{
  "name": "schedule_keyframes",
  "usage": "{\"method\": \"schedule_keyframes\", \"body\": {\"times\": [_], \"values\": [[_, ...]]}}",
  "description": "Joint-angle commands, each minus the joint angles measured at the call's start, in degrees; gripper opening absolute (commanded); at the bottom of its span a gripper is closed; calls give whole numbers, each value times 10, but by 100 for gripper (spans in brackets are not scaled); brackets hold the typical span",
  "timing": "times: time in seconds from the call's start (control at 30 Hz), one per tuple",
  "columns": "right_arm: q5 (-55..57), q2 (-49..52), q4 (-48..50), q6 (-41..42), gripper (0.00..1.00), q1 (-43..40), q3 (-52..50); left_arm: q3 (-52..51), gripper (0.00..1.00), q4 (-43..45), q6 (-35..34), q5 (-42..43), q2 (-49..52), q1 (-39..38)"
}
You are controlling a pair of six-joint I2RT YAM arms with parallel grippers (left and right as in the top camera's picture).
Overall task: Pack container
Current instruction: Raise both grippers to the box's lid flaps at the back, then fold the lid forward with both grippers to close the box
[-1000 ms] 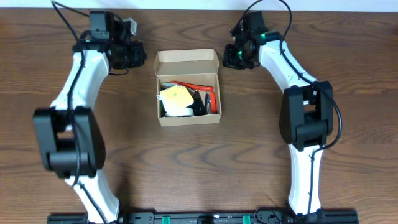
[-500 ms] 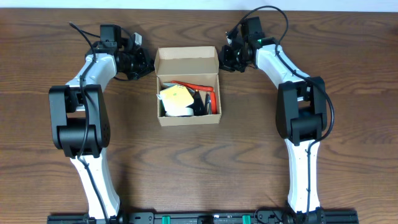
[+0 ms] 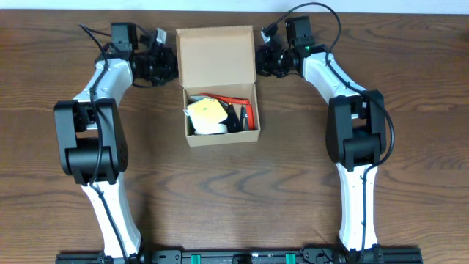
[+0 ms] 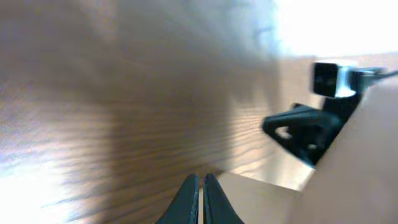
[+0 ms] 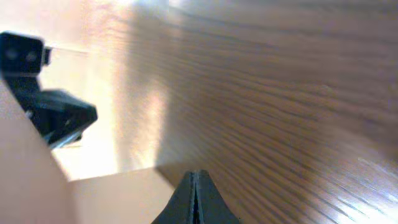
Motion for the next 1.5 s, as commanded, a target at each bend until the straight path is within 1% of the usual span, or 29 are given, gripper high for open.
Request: {"method": "schedule_keyframes", "body": {"times": [0.0, 0.1, 0.3, 0.43, 0.53, 0.6, 0.7, 0.8, 0.93, 1.07, 1.2, 1.33, 1.47], "values": [[-88, 3, 21, 8, 1, -9, 8, 40, 6, 1, 14, 63, 9, -3], [-105, -2, 28, -2, 2, -12, 17, 52, 6, 1, 16, 70, 1, -3], [-103, -37, 27, -39, 1, -13, 20, 52, 6, 0, 37, 71, -30, -3], [-97, -69, 15, -68, 1, -12, 20, 52, 6, -21, 70, 70, -59, -4], [-70, -98, -24, -102, 1, -12, 20, 52, 6, -51, 108, 66, -87, -4], [-54, -119, -62, -135, 1, -10, 20, 52, 6, -82, 132, 54, -106, -6], [-10, -150, -144, -196, 1, 1, 20, 52, 6, -162, 201, 17, -136, -14], [66, -175, -233, -252, 1, 19, 20, 52, 6, -263, 271, -64, -160, -33], [157, -202, -333, -309, 1, 44, 20, 52, 6, -366, 327, -148, -181, -63], [224, -230, -386, -323, 1, 63, 20, 52, 6, -430, 341, -217, -198, -88], [252, -256, -413, -322, 1, 76, 20, 52, 6, -471, 341, -259, -206, -104], [260, -262, -445, -322, 2, 85, 18, 40, 6, -487, 341, -276, -207, -109], [259, -262, -463, -322, 1, 98, -6, 7, 6, -477, 338, -275, -206, -113]]}}
